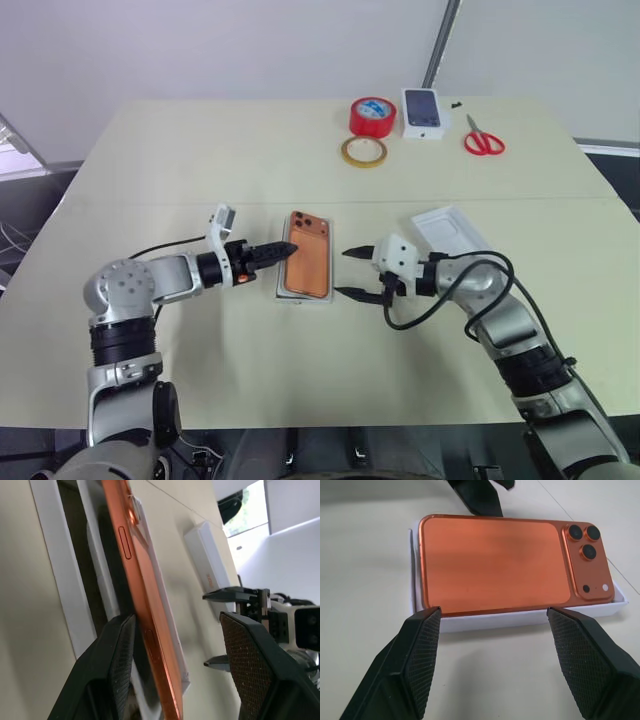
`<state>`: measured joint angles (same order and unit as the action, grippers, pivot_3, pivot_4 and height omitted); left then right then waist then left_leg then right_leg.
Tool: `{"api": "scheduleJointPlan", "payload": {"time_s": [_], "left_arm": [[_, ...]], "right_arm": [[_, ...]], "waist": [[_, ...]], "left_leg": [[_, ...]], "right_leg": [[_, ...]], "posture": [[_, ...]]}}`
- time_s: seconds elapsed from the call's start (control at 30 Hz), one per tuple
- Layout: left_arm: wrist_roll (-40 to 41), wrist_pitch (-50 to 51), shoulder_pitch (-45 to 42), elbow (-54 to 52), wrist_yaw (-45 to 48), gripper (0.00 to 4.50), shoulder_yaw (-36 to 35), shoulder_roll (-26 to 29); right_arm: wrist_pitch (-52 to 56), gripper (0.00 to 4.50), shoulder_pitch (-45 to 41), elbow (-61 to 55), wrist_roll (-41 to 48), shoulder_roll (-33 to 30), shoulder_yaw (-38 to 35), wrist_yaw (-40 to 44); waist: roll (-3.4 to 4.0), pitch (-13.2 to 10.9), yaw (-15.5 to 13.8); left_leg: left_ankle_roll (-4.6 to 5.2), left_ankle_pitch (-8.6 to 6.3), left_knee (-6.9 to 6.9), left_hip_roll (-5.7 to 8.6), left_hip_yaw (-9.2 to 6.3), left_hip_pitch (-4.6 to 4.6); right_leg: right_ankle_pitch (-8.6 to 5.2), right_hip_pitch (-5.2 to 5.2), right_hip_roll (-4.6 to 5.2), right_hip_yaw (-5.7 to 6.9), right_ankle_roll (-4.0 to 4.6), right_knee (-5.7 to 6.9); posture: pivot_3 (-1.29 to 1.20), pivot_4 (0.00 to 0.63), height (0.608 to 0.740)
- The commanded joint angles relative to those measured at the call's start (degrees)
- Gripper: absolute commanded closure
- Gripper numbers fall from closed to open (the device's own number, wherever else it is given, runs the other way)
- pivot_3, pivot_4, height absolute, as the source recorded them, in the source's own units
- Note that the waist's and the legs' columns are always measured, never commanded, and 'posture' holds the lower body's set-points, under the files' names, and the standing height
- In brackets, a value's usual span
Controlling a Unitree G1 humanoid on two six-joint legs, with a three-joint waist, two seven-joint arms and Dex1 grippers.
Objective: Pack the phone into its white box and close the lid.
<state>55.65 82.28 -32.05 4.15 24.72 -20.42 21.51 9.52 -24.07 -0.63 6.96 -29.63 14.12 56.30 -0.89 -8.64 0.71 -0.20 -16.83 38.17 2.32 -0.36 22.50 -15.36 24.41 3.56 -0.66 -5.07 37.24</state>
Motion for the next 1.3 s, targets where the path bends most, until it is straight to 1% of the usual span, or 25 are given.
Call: {"api": "scheduleJointPlan", "payload": {"time_s": [0.03, 0.1, 0.2, 0.27, 0.3, 0.37, 0.43, 0.47, 0.5, 0.53, 0.67, 0.77, 0.87, 0.97, 1.07, 1.2, 1.3], "left_arm": [[1.6, 1.3, -0.8, -3.6, 1.1, 1.72, 0.2, 1.7], [1.7, 2.1, -0.3, -4.6, 1.6, 1.72, 0.4, 3.0], [-0.1, 0.4, 0.8, -5.3, 2.9, 1.72, 1.6, 5.5], [-2.0, -3.7, 0.7, -4.5, 3.1, 1.72, 1.3, 6.1], [-3.8, -6.3, 0.9, -4.4, 3.2, 1.95, 2.0, 6.9], [-10.9, -15.3, 2.3, -5.3, 4.3, 2.61, 6.5, 9.1], [-15.1, -21.9, 3.4, -5.5, 6.2, 3.58, 9.9, 10.0], [-15.8, -23.5, 3.7, -5.4, 7.0, 4.01, 10.7, 9.8], [-16.8, -24.8, 4.0, -5.4, 7.3, 4.5, 11.8, 9.6], [-18.9, -27.3, 4.5, -5.6, 8.1, 4.5, 14.0, 9.8], [-26.7, -34.5, 5.8, -4.5, 12.9, 4.5, 23.9, 11.0], [-30.2, -36.8, 4.8, -1.6, 14.6, 4.5, 28.1, 10.1], [-30.5, -37.0, 3.9, -0.7, 17.7, 4.5, 29.8, 9.0], [-28.9, -35.3, 1.7, 0.4, 19.4, 4.5, 30.0, 5.3], [-30.7, -37.0, 0.2, 1.5, 20.6, 4.5, 31.9, 2.5], [-32.0, -37.4, -2.5, 3.3, 20.6, 4.5, 34.8, -4.4], [-33.6, -38.8, -3.6, 4.3, 20.9, 4.5, 36.3, -8.3]], "right_arm": [[-1.5, 0.96, -1.7, 0.0, -0.2, 1.1, -0.2, -0.7], [-1.7, 0.96, -2.1, 0.6, -0.4, 1.4, -0.2, -1.0], [-2.3, 0.96, -2.2, 1.2, -0.5, 1.5, -0.4, -1.1], [-2.0, 0.96, -2.6, 1.6, -0.4, 1.5, -0.7, -1.2], [-1.3, 1.21, -2.8, 2.0, 0.0, 1.5, -1.2, -1.3], [-2.4, 1.86, -3.4, 3.4, -1.2, 1.2, -1.4, -2.3], [-4.7, 2.83, -3.9, 5.4, -3.5, 0.9, -1.0, -3.9], [-5.9, 3.31, -4.2, 6.5, -5.0, 0.8, -0.6, -4.8], [-6.7, 3.88, -4.5, 7.7, -6.2, 0.6, 0.0, -5.3], [-7.7, 4.48, -4.9, 9.0, -7.8, 0.5, 0.6, -6.0], [-8.4, 4.48, -5.4, 10.9, -9.8, 2.2, 2.0, -6.9], [-9.9, 4.48, -5.8, 12.1, -11.4, 3.6, 2.8, -8.6], [-10.4, 4.48, -6.1, 12.4, -12.3, 4.4, 2.9, -9.4], [-10.3, 4.48, -5.5, 11.8, -12.3, 3.6, 2.4, -8.9], [-9.6, 4.48, -3.9, 10.3, -11.5, 1.3, 1.1, -7.7], [-9.4, 4.48, 0.3, 7.7, -10.1, -3.9, -2.0, -5.6], [-7.7, 4.48, 3.1, 5.7, -9.1, -6.6, -3.6, -4.1]], "waist": [[0.0, 0.0, 0.1], [0.0, 0.0, 0.1], [0.0, 0.0, 0.1], [0.0, 0.0, 0.0], [0.0, 0.0, 0.0], [0.01, 0.0, 0.0], [0.01, 0.0, 0.1], [0.02, 0.0, 0.0], [0.02, 0.0, 0.0], [0.02, 0.0, 0.0], [0.02, 0.0, 0.0], [0.02, 0.0, 0.1], [0.05, 0.0, 0.0], [0.05, 0.0, -0.4], [0.05, 0.0, -1.0], [0.05, 0.0, -1.8], [0.04, 0.0, -1.8]], "left_leg": [[0.0, 0.0, 0.0, 0.0, 0.0, 0.0], [0.0, 0.0, 0.0, 0.0, 0.0, 0.0], [0.0, 0.0, 0.0, 0.0, 0.0, 0.0], [0.0, 0.0, 0.0, 0.0, 0.0, -0.01], [0.0, 0.0, 0.0, 0.0, 0.0, 0.0], [0.0, 0.0, 0.0, 0.0, 0.0, 0.0], [0.0, 0.0, -0.01, 0.0, 0.01, -0.01], [0.0, 0.0, -0.01, 0.0, 0.01, -0.01], [0.0, 0.0, -0.01, 0.0, 0.01, -0.01], [0.0, 0.0, -0.01, 0.0, 0.01, 0.0], [0.01, -0.01, -0.01, 0.0, 0.02, 0.0], [0.01, 0.0, -0.02, 0.0, 0.02, 0.0], [0.03, 0.0, -0.01, 0.0, 0.02, -0.01], [0.1, -0.04, 0.03, 0.01, 0.02, 0.0], [0.15, -0.07, 0.09, 0.03, 0.02, 0.02], [0.23, -0.11, 0.13, 0.06, 0.02, 0.05], [0.31, -0.15, 0.19, 0.11, 0.02, 0.06]], "right_leg": [[0.0, 0.0, 0.0, 0.0, 0.0, 0.0], [0.0, 0.0, 0.0, 0.0, 0.0, 0.0], [0.0, 0.0, 0.0, 0.0, 0.0, 0.01], [0.0, 0.0, 0.0, 0.0, 0.0, 0.01], [0.0, 0.0, 0.0, 0.0, 0.0, 0.0], [0.0, 0.0, 0.0, 0.0, 0.0, -0.01], [0.0, 0.0, 0.01, -0.01, 0.0, -0.01], [0.0, 0.0, 0.01, -0.01, 0.01, -0.02], [0.0, 0.0, 0.01, -0.01, 0.01, -0.02], [-0.01, 0.0, 0.01, -0.01, 0.01, -0.03], [0.0, 0.0, 0.02, -0.01, 0.01, -0.04], [0.0, 0.0, 0.01, -0.01, 0.01, -0.02], [0.0, -0.01, 0.01, -0.01, 0.01, -0.01], [0.0, -0.06, 0.02, 0.0, 0.01, -0.02], [0.0, -0.08, 0.04, 0.0, 0.0, -0.03], [0.0, -0.11, 0.05, 0.0, 0.0, -0.05], [0.0, -0.2, 0.08, 0.0, 0.0, -0.13]], "posture": [[0.0, 0.15, 0.74], [0.0, 0.15, 0.74], [0.0, 0.15, 0.74], [0.0, 0.15, 0.74], [0.0, 0.15, 0.74], [0.0, 0.15, 0.74], [0.0, 0.15, 0.74], [0.0, 0.15, 0.74], [0.0, 0.15, 0.74], [0.0, 0.15, 0.74], [0.0, 0.15, 0.74], [0.0, 0.15, 0.74], [0.0, 0.15, 0.74], [0.0, 0.15, 0.74], [0.0, 0.15, 0.74], [0.0, 0.15, 0.74], [0.0, 0.15, 0.74]]}}
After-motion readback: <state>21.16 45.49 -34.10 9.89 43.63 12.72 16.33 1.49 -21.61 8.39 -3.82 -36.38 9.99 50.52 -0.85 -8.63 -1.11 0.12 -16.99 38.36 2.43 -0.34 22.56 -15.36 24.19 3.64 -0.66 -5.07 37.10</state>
